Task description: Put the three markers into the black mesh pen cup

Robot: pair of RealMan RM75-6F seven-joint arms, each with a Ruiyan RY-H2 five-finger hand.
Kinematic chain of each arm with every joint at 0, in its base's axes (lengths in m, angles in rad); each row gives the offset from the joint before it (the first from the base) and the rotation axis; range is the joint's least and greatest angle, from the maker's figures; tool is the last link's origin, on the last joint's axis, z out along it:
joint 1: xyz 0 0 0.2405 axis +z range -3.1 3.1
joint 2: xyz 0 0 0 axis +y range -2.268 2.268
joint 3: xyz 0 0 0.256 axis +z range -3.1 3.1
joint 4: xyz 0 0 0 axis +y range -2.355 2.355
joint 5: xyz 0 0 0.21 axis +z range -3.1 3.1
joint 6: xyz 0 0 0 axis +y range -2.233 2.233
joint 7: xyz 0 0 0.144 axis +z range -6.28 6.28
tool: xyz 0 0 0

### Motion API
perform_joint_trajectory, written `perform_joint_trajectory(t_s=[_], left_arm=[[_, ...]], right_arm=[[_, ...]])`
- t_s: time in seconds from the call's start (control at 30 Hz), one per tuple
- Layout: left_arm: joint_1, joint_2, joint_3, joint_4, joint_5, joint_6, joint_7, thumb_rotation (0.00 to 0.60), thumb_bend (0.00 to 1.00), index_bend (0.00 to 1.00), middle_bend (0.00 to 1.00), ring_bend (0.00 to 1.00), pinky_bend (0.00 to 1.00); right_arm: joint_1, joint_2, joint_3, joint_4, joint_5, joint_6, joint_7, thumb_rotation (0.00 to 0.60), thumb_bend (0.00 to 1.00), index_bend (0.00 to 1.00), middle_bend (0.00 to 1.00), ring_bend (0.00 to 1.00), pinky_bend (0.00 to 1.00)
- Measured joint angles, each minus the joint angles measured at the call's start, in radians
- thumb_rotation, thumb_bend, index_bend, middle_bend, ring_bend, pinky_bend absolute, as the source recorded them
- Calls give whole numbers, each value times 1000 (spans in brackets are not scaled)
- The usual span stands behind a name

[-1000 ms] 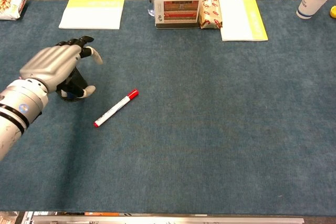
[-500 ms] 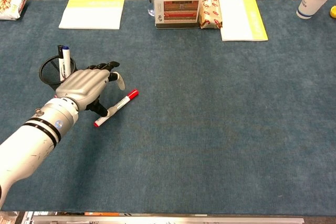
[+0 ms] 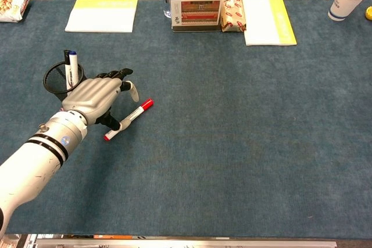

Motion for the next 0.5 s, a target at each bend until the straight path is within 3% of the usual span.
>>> perform_joint_trajectory(t_s=[0.5], left_arm=[[12, -7, 1, 30, -12, -20, -21, 600, 296, 348, 0, 0, 66]], right_arm=[[-1, 2, 0, -2, -1, 2, 1, 600, 0, 122, 188, 109, 387]])
